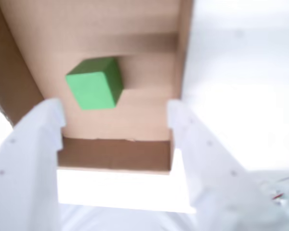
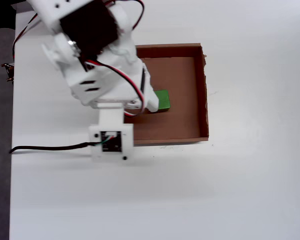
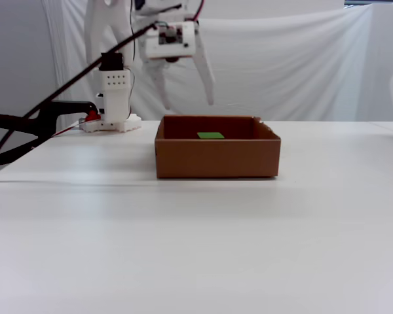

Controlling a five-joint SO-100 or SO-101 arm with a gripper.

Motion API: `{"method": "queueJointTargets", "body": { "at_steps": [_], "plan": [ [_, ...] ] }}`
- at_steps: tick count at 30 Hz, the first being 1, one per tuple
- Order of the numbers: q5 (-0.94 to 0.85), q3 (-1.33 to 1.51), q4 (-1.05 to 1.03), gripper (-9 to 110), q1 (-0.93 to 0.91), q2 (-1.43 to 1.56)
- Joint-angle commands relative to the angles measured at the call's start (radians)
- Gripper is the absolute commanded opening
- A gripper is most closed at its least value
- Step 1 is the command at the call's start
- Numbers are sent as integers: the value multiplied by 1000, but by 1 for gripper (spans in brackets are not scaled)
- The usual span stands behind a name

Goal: Grasp a green cube and put it in a box.

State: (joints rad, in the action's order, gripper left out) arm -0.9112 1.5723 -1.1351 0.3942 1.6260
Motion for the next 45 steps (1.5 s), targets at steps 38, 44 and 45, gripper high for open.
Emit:
{"method": "queueJointTargets", "body": {
  "at_steps": [38, 44, 45],
  "plan": [
    [9, 1401, -94, 27, -511, 1559],
    [9, 1401, -94, 27, -511, 1559],
    [9, 1401, -94, 27, -511, 1559]
  ]
}}
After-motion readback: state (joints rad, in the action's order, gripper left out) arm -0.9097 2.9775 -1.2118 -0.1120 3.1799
